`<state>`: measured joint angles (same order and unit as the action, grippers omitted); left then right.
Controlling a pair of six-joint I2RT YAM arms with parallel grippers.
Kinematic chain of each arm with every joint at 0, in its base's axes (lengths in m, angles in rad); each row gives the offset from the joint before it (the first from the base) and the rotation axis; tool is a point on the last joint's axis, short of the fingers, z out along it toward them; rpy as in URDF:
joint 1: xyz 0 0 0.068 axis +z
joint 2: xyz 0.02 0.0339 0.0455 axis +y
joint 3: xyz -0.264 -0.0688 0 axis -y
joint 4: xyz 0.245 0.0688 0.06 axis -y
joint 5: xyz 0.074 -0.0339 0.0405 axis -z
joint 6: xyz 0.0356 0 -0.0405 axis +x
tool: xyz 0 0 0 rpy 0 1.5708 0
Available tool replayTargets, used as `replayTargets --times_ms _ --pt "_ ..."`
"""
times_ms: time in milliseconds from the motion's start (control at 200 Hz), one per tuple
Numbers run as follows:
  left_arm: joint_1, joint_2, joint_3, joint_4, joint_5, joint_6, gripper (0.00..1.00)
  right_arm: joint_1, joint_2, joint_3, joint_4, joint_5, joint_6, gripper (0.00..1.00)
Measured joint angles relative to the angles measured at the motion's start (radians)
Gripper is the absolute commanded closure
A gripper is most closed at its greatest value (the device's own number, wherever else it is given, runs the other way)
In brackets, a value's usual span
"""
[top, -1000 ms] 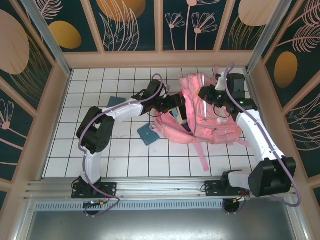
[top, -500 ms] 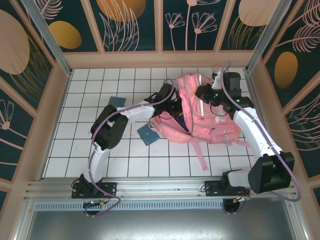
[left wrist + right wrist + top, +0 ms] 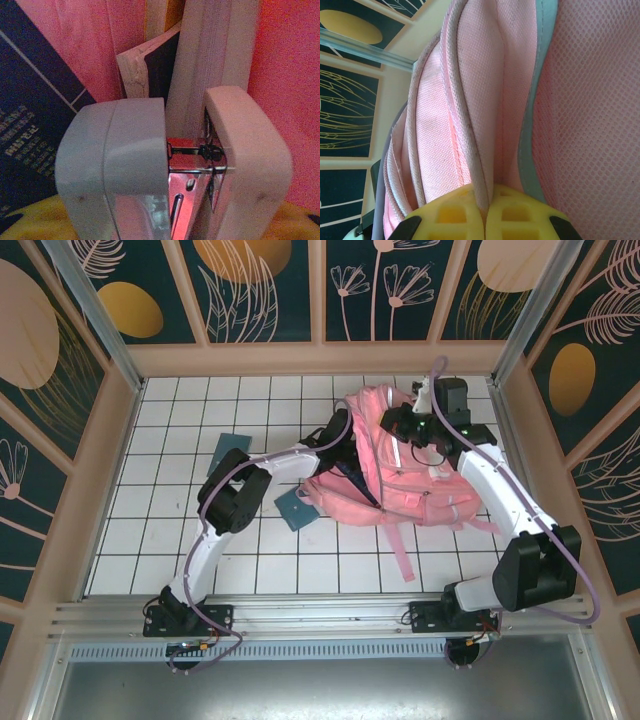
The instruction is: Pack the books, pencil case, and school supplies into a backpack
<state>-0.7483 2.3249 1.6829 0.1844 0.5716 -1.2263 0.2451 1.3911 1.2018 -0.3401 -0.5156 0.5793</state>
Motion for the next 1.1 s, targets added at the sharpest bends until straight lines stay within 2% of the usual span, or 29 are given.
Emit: replayTargets --times_ms 205,295,510,651,941,1101 --pt "0.000 0.037 0.051 -0.002 0.012 -0.006 0.69 0.000 0.005 0.002 0.004 0.002 0.000 1.00" --pt "0.000 0.038 0.051 -0.002 0.013 -0.006 0.58 0.001 0.005 0.002 0.003 0.002 -0.001 1.00" --pt "0.000 0.038 0.054 -0.011 0.015 0.000 0.39 0.004 0.005 0.004 0.000 0.014 -0.008 1.00" --pt "-0.003 0.037 0.055 -0.025 0.016 0.021 0.30 0.005 0.005 0.005 -0.005 0.022 -0.024 1.00" --pt "0.004 -0.035 0.006 -0.081 0.006 0.069 0.02 0.003 0.002 0.006 -0.012 0.026 -0.032 1.00" --pt "0.010 -0.068 0.005 -0.138 -0.014 0.101 0.01 0.002 -0.003 0.006 -0.013 0.029 -0.032 1.00"
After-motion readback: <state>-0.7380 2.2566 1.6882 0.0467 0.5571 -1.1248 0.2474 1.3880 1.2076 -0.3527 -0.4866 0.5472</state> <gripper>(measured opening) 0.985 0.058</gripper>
